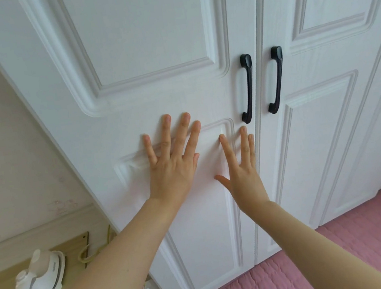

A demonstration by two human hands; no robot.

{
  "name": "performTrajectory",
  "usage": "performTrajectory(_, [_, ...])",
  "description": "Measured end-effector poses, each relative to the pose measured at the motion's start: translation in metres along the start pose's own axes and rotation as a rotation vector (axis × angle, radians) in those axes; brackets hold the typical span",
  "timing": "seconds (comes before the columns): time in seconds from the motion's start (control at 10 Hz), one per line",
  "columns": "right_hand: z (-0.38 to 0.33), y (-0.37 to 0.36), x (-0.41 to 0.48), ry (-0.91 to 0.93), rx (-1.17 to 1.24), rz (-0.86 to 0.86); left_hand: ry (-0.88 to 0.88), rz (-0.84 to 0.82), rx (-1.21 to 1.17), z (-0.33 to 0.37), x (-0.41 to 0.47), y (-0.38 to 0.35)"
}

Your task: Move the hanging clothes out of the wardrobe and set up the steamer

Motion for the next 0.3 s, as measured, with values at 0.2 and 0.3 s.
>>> performTrajectory(0.2, [-0.004,0.021,-0.005,-0.045,-0.028,-0.120,-0.069,-0.097,-0.035,-0.002,-0.008,0.014])
performTrajectory(0.3, [-0.009,0.031,-0.013,-0.070,-0.099,-0.206,-0.111,-0.157,-0.077,-0.006,-0.028,0.017])
Point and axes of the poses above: each hand's wrist, its own x-axis towards the middle knuckle, its own y-axis out of the back of the hand, z = x × y, the point moved 4 cm from there along x, towards the middle knuckle, and after that the axes turned 5 degrees about -x, right-handed, at the moved point
